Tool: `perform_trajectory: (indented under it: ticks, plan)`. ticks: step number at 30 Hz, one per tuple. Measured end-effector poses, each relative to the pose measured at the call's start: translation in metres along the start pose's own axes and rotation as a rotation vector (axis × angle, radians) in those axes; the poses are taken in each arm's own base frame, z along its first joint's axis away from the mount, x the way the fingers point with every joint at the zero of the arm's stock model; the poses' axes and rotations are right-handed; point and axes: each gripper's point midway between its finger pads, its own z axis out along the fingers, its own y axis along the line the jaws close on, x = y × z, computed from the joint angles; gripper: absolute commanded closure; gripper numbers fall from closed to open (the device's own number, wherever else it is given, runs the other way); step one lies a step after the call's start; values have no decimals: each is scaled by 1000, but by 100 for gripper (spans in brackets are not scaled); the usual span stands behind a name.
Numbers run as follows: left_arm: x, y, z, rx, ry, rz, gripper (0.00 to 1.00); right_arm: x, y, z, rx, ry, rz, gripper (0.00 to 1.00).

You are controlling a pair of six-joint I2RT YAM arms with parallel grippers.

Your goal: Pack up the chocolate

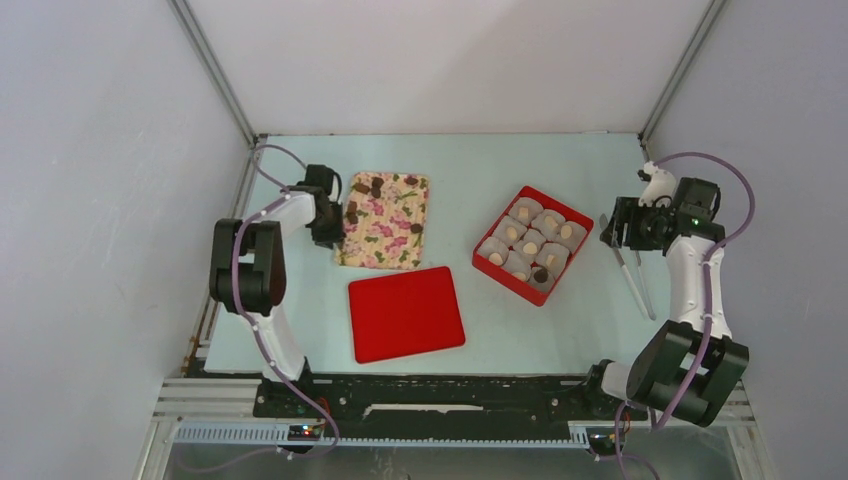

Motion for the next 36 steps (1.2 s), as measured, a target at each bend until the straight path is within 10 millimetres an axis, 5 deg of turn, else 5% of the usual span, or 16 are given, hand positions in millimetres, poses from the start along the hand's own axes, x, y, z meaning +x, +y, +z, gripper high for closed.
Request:
perform_trajectory:
  ticks: [6,10,13,16,20,23,26,31,36]
  plan:
    - [-9,69,-6,-142,-32,-103,73,5,11,4,-30,29,-19,36]
    - [-4,123,-21,-235,-45,-172,48,10,15,12,-47,58,-26,35]
    - [-10,128,-38,-233,-85,-173,41,15,19,17,-63,84,-36,35]
    - [-32,102,-71,-155,-201,-96,38,21,26,24,-92,119,-56,34]
    - [-66,23,-132,46,-447,160,37,32,40,38,-139,176,-84,33]
    - [-57,-45,-159,213,-531,399,37,42,53,51,-178,226,-107,33]
    - [-29,-92,-154,345,-501,566,36,50,65,67,-210,287,-134,36]
    - [13,-100,-126,393,-392,635,36,47,78,88,-201,333,-204,40]
    - [27,-99,-116,395,-360,680,35,43,98,99,-192,343,-301,40]
